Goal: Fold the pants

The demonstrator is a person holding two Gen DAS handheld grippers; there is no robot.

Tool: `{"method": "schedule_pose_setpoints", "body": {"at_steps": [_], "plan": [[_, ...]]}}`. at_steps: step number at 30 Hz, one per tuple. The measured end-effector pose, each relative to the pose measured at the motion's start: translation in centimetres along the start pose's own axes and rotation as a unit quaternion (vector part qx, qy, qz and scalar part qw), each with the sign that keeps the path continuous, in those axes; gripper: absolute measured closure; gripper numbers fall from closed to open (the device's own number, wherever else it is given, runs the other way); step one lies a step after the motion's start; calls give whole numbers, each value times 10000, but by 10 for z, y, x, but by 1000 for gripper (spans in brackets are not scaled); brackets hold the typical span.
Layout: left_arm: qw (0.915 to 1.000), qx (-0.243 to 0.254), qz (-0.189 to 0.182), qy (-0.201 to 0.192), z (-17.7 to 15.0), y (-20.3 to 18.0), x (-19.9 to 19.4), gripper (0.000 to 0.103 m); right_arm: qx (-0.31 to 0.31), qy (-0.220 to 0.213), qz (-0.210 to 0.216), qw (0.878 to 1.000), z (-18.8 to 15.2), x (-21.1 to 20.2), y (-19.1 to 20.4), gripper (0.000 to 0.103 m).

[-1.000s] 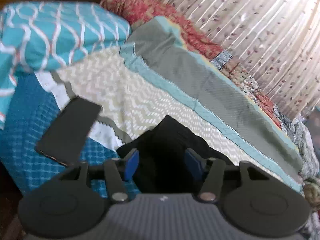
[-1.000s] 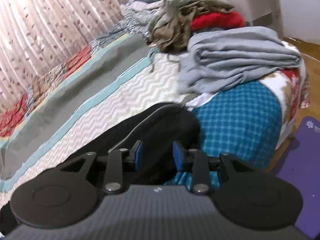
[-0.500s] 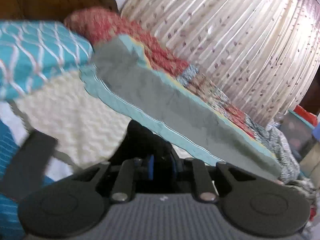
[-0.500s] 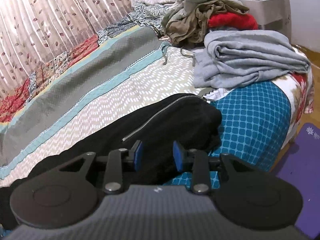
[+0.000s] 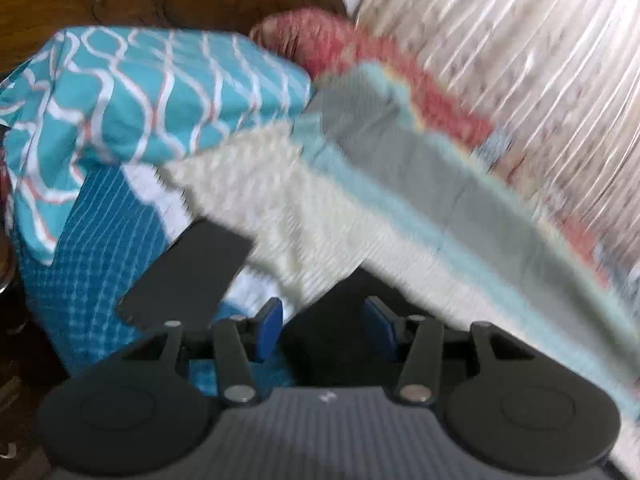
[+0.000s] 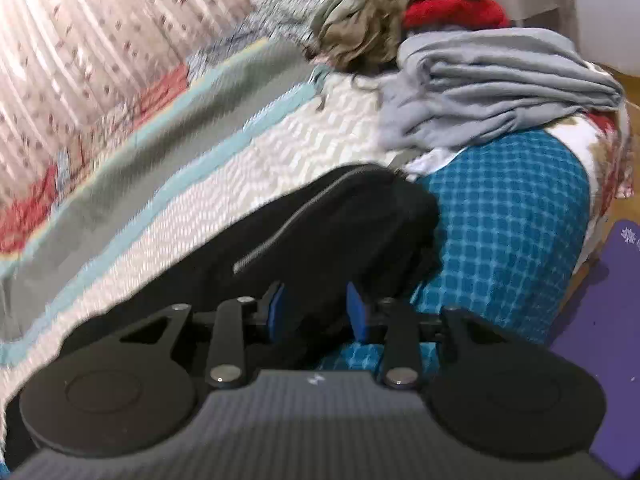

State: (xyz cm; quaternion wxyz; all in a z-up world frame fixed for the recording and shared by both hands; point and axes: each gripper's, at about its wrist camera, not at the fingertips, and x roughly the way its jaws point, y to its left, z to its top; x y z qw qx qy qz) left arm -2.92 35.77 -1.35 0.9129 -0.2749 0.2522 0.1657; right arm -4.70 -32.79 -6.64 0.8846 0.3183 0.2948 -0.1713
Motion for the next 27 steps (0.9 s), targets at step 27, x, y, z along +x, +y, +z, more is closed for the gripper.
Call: {"method": "schedule_pose_setpoints", "body": {"at_steps": [27], "plan": [[9786,1527,-576,1255,-58,-147,28,52,2074,-144,1028,9727,-14,8,-103,60]]}}
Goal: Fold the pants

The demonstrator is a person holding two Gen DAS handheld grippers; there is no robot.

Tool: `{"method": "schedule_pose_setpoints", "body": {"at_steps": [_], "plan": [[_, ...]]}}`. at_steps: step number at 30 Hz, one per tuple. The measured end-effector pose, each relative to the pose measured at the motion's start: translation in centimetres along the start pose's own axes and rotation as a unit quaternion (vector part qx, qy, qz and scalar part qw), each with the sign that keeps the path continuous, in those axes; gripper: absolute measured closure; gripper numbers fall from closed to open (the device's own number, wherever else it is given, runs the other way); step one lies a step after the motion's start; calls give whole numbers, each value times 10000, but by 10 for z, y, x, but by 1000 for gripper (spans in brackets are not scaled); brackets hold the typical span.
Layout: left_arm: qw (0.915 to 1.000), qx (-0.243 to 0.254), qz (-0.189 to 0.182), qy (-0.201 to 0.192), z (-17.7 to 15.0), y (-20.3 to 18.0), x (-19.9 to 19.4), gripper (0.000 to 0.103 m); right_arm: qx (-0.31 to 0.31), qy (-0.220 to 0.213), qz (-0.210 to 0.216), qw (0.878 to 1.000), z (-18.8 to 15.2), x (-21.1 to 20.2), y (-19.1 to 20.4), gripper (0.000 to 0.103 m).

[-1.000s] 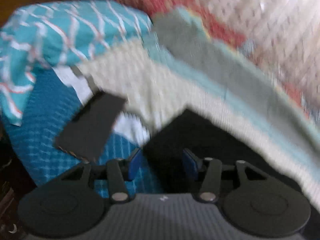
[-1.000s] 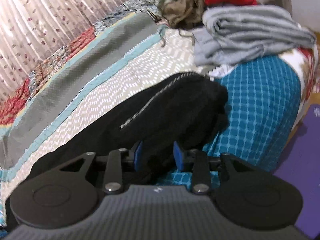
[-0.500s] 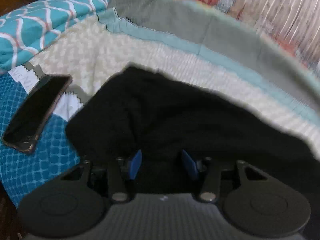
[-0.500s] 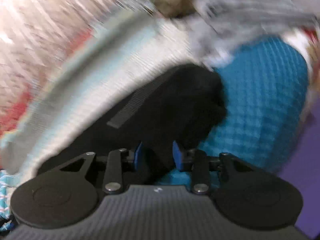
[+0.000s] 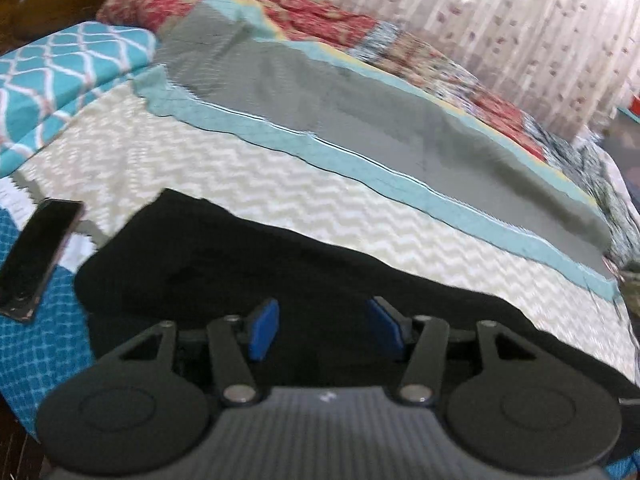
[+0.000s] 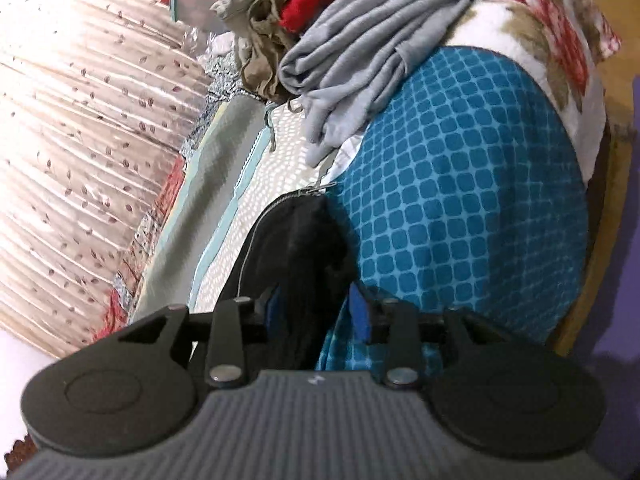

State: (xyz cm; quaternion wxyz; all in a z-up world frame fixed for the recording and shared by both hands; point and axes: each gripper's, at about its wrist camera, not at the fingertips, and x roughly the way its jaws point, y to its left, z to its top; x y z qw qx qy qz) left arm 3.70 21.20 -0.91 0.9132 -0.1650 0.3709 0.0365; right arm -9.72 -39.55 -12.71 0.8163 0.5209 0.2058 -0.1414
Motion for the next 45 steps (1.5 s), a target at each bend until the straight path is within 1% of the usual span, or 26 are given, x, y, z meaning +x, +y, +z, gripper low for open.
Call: {"method": "schedule_pose_setpoints", "body": {"at_steps": [5,6,8,10,13,15,17,18,19,20,21,24,26,29,31,35,36,40,43,44,45], "plan": [[9999,91,-61,129,-8,-13,0,52,47,28,202,9998,8,5,1,60],[9999,93,-49,127,-9,-14,-2,52,-30,-53,232,9997,8,2,5,60],[9999,90,-35,124,-11,-16,-3,51,-394,-172,305,9986,6,-4,19,60],[9999,87,-30,139,-12,-17,-3,50,-632,-164,268,9975,2,-3,28,60],[9998,75,-52,183,-14,-15,-3,50,-619,-106,152,9979,0,6,31,59],[9997,91,-99,212,-16,-15,-3,49,-542,-33,162,9984,-2,16,32,49],[9996,135,-108,239,-18,-16,-3,48,-461,126,139,9988,-3,30,33,47],[9995,142,-102,252,-20,-17,-2,48,-483,160,81,9987,-4,34,34,49],[9995,137,-107,263,-21,-17,-2,48,-570,166,-56,9982,-5,39,38,53],[9995,121,-120,267,-21,-16,-3,48,-704,102,-205,9973,-6,40,44,77],[9995,103,-133,259,-22,-15,-4,48,-829,45,-216,9963,-6,37,50,85],[9996,32,-162,211,-22,-9,-7,48,-1378,-293,19,9900,-9,23,84,86],[9995,-62,-235,205,-23,-5,-7,48,-1773,-354,222,9833,-14,18,114,87],[9985,-225,-463,206,-23,-2,-7,48,-2288,-260,627,9711,-25,18,155,87],[9969,-275,-702,219,-23,-3,-6,48,-2592,-71,866,9619,-38,26,183,87],[9926,-274,-1168,204,-22,-9,-7,48,-3130,567,1253,9397,-77,54,229,87],[9914,-276,-1262,197,-22,-9,-8,48,-3250,754,1375,9326,-88,61,239,87],[9887,-264,-1463,180,-25,-8,-11,48,-3740,1482,1929,8950,-145,87,288,88],[9885,-318,-1459,229,-31,-3,-7,48,-4126,2038,2223,8595,-199,108,311,87],[9887,-355,-1430,277,-32,-1,-5,48,-4269,2220,2264,8469,-215,110,312,84],[9888,-404,-1395,335,-34,3,-3,48,-4518,2504,2227,8268,-237,119,312,75]]}}
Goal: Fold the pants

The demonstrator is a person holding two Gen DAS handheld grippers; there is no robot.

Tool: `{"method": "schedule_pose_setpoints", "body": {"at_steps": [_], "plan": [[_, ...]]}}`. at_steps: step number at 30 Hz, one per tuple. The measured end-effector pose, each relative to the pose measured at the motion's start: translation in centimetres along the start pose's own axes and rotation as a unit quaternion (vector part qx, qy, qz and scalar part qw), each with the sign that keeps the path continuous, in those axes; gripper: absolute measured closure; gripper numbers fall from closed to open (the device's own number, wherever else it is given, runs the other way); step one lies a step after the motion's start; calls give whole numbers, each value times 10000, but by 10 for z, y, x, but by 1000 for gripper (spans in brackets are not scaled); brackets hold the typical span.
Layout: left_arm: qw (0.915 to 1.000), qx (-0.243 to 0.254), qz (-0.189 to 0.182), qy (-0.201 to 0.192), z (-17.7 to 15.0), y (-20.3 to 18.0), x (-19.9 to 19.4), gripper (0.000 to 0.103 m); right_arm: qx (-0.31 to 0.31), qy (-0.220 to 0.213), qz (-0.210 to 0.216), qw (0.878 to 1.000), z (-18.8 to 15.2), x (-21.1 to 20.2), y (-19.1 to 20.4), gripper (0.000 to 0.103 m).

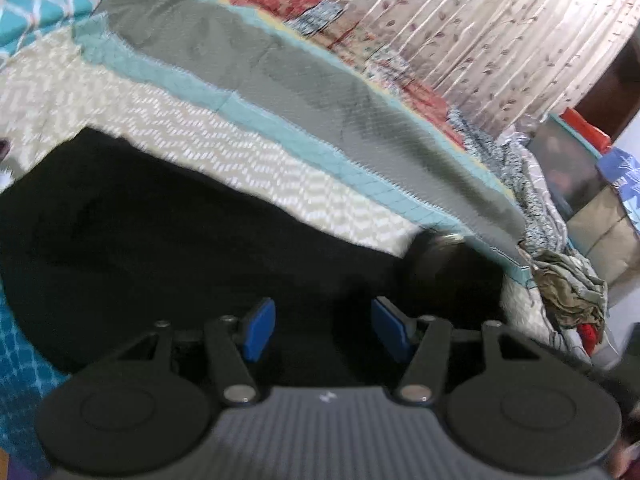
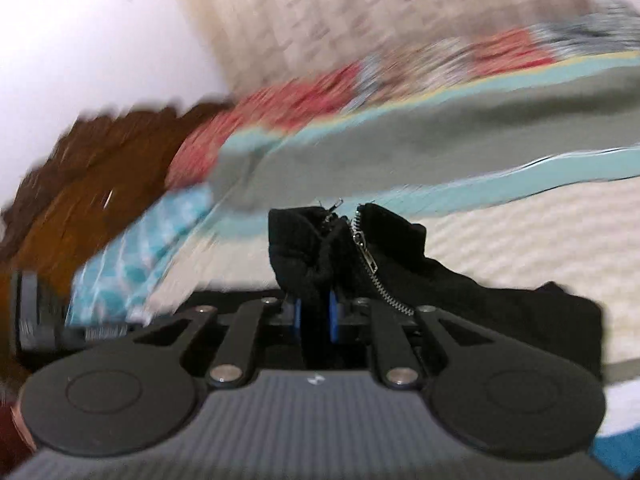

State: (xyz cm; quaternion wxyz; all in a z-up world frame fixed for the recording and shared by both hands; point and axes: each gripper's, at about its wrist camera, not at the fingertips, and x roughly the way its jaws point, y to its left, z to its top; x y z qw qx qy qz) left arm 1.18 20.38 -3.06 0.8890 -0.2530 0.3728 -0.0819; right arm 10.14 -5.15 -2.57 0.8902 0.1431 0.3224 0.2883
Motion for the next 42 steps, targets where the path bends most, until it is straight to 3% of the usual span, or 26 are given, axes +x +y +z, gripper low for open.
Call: {"method": "schedule_pose_setpoints", "body": {"at_steps": [2,4,7,9,13,16,17,19,20,21,22,24,26,29,31,34,39,42], "plan": [[9999,-102,20,56,-2,7,1,48,-450,915,-112,9947,-21,40,9,57],[9999,-106,-15,40,-3,10,0,48,-527,1190,-183,9913,-36,46,6,56],[9999,-48,-103,24,-1,8,3,48,-365,947,83,9948,-36,17,-7,57],[9998,30,-203,58,-1,2,8,48,-327,679,-157,9970,-33,-6,-17,57],[9978,390,-502,162,-5,-26,28,49,317,120,-535,9980,-27,-51,-57,57],[9948,697,-607,439,-15,-46,52,49,658,-11,-854,9942,-40,-75,-82,57],[9932,900,-498,554,-20,-51,65,49,721,56,-985,9925,-48,-76,-87,57],[9884,1270,130,821,-32,-56,91,50,952,581,-1520,9821,-67,-62,-109,58],[9850,1382,372,964,-38,-54,102,54,1111,728,-1585,9784,-75,-57,-118,64],[9847,1464,364,869,-41,-54,99,53,1219,465,-1510,9799,-76,-64,-118,64],[9854,1467,295,816,-40,-55,91,53,1287,467,-1430,9802,-73,-68,-116,62],[9901,1278,-31,576,-33,-51,65,49,1079,376,-1305,9848,-66,-74,-105,61],[9935,1122,-187,73,-27,-41,30,43,802,142,-1186,9896,-62,-83,-94,61],[9962,565,16,-657,-20,-7,-19,28,771,46,-970,9923,-66,-88,-92,61],[9948,-31,284,-977,-17,26,-43,25,784,149,-855,9931,-68,-76,-89,61],[9833,-1110,685,-1269,-13,84,-65,25,751,385,-762,9935,-72,-56,-78,61],[9509,-2524,453,-1735,-11,162,-68,20,607,579,-689,9941,-80,-63,-65,61],[9447,-2814,313,-1654,-8,187,-52,20,610,609,-756,9934,-80,-67,-64,61]]}}
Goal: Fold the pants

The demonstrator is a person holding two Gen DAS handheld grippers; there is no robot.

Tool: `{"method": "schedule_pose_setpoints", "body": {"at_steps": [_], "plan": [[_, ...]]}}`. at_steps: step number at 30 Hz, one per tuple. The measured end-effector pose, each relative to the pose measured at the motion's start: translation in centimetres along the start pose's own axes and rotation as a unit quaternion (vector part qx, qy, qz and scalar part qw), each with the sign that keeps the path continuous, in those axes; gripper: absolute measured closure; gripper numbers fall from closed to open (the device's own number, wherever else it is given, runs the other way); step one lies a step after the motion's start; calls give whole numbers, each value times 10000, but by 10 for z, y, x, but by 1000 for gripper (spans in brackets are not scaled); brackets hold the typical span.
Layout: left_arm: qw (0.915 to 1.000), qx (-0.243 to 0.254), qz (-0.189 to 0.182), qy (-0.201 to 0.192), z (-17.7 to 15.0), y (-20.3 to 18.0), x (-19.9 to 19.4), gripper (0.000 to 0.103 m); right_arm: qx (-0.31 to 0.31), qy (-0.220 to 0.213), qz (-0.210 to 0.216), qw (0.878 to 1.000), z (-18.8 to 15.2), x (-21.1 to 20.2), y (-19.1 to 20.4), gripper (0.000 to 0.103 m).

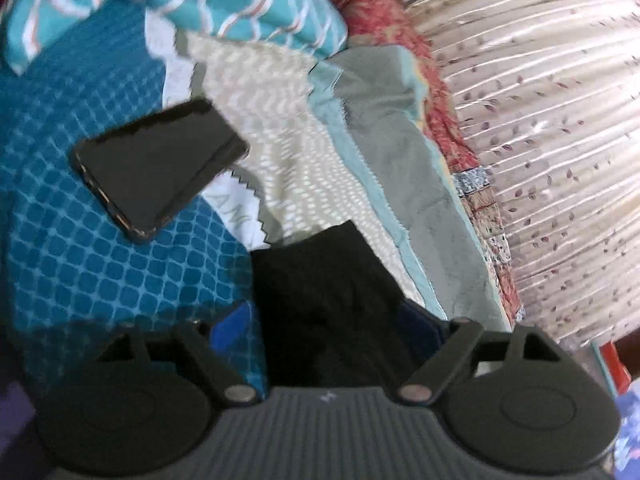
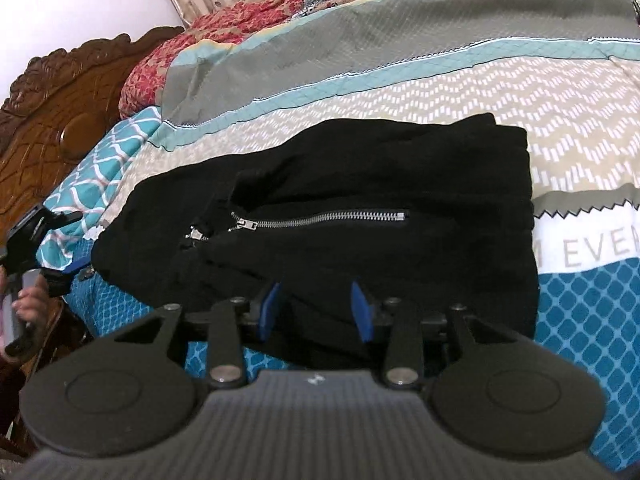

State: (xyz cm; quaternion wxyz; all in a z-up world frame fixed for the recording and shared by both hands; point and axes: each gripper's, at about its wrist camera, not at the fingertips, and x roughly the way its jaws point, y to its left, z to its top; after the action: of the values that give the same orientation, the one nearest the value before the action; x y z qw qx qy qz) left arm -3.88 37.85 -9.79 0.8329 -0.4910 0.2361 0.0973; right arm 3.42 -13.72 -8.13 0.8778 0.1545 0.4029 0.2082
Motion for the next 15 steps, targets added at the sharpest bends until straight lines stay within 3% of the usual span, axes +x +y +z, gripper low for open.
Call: {"method": "schedule_pose_setpoints", "body": {"at_steps": [4,5,6,7,9,11,13,15], "plan": [[9989,179,209,378,2,0,41,22,144,59,-109,9998,0,2,-3,60],[9985,240,321,382,1,-1,48,41,171,67,-119,9998,1,3,-3,61],[9982,303,363,365,2,-1,53,68,175,68,-136,9997,1,3,-3,60],[9983,287,309,415,2,-2,55,79,147,71,-159,9997,1,3,-1,60],[9993,220,57,285,0,-12,45,81,76,73,-171,9998,1,4,3,60],[9965,831,-103,20,-9,-41,25,81,5,63,-167,9998,1,3,6,60],[9844,1735,-232,-148,-29,-81,10,81,69,36,-139,9999,3,4,5,60],[9584,2798,-519,-195,-63,-123,-3,81,266,1,-55,9996,5,5,1,60]]}}
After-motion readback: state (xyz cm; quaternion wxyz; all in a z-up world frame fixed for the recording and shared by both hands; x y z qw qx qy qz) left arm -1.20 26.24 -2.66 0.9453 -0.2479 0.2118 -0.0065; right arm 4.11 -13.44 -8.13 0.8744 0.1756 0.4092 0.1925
